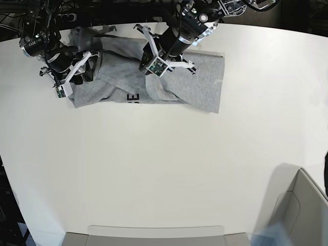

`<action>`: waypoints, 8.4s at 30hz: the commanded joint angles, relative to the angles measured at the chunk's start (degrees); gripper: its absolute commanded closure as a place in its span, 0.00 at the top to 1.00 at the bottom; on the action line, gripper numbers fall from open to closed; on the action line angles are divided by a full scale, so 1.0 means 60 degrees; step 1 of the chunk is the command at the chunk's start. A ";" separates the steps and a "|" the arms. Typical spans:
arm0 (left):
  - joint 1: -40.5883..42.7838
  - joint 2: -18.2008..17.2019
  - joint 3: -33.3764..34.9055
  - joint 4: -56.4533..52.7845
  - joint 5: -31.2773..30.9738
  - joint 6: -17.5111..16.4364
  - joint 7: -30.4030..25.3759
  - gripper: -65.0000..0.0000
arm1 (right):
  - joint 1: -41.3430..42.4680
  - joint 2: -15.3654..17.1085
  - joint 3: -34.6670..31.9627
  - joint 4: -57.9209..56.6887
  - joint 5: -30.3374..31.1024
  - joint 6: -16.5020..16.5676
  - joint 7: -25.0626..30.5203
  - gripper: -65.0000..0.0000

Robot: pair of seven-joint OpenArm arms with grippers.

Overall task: Fold the T-shirt properly
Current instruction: 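Press the left gripper's folded end down onto the strip's middle, then release the right gripper and regrasp the strip end beside it, then lift the strip end with the right gripper and fold it toward the left gripper, then grasp the folded bundle with both grippers and flatten it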

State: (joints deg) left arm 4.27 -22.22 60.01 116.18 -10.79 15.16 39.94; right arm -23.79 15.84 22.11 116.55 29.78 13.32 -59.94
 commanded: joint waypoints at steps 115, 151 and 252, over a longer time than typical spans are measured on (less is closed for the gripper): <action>0.1552 0.0370 -0.2580 0.0072 0.0018 0.0001 -0.1111 0.03 | 0.2844 0.0357 0.2901 -0.5396 0.0758 0.0556 0.0430 0.00; 0.2138 0.0340 -0.3415 -0.0030 0.0018 -0.0043 -0.0262 0.03 | 0.2874 -0.2471 -0.5641 0.0274 -0.8018 -0.1759 0.0811 0.00; 0.1420 0.2186 -0.5569 -0.1583 0.0047 -0.0087 0.1511 0.03 | 0.2771 -0.0156 -0.6549 -0.1748 -0.4194 -0.3151 0.1661 0.00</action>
State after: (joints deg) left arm 13.28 -8.88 26.89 105.91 -11.11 14.37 49.95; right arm -7.90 14.90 -17.41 105.08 4.47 -5.58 -51.16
